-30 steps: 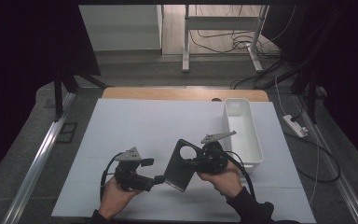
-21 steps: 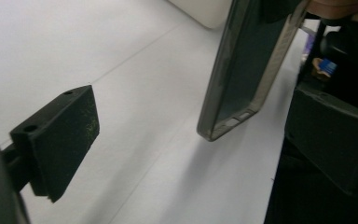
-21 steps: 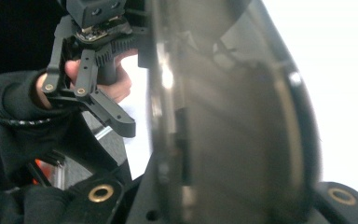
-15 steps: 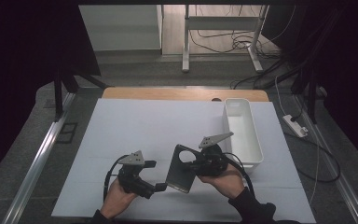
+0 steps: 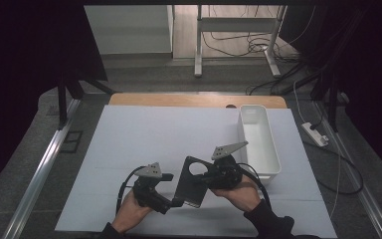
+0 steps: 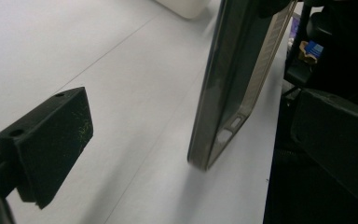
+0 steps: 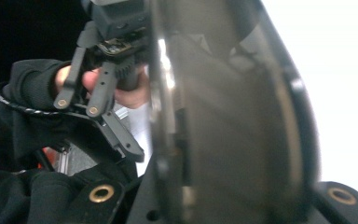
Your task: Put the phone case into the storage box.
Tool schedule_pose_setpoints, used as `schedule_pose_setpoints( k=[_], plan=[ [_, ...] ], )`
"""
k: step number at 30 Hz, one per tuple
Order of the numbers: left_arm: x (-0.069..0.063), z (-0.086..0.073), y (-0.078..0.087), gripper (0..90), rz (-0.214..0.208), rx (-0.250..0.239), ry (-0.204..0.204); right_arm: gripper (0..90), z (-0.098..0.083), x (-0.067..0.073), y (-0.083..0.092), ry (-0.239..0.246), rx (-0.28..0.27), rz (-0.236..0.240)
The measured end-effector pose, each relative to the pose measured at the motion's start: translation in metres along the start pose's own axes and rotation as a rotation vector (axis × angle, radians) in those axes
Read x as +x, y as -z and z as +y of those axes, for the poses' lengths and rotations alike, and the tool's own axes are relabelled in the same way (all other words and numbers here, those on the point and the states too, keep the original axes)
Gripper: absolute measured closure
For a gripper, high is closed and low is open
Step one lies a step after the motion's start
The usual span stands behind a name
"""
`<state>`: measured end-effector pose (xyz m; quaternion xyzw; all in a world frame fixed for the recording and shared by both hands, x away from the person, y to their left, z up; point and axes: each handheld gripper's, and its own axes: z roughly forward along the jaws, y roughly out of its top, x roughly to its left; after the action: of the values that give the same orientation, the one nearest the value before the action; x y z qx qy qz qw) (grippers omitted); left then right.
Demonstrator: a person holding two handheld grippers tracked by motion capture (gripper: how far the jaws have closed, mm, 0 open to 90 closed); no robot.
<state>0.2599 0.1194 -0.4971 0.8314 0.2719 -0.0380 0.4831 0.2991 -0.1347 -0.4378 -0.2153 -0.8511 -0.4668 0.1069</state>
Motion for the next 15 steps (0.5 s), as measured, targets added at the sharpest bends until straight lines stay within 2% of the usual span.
schedule_pose_setpoints(
  k=[7,11,12,15],
  plan=[
    [-0.005,0.004,-0.008,0.1,-0.017,0.032,-0.036,85.2,0.002,0.006,-0.005,0.027,0.007,0.05],
    [-0.01,0.006,-0.01,3.6,-0.003,0.058,-0.063,85.2,0.002,0.008,-0.006,0.036,0.018,0.062],
    [-0.011,0.006,-0.01,5.0,0.004,0.063,-0.074,85.3,0.002,0.008,-0.007,0.04,0.018,0.063],
    [-0.014,0.006,-0.008,18.7,-0.005,0.058,-0.096,85.3,0.002,0.008,-0.007,0.044,0.018,0.067]
  ],
)
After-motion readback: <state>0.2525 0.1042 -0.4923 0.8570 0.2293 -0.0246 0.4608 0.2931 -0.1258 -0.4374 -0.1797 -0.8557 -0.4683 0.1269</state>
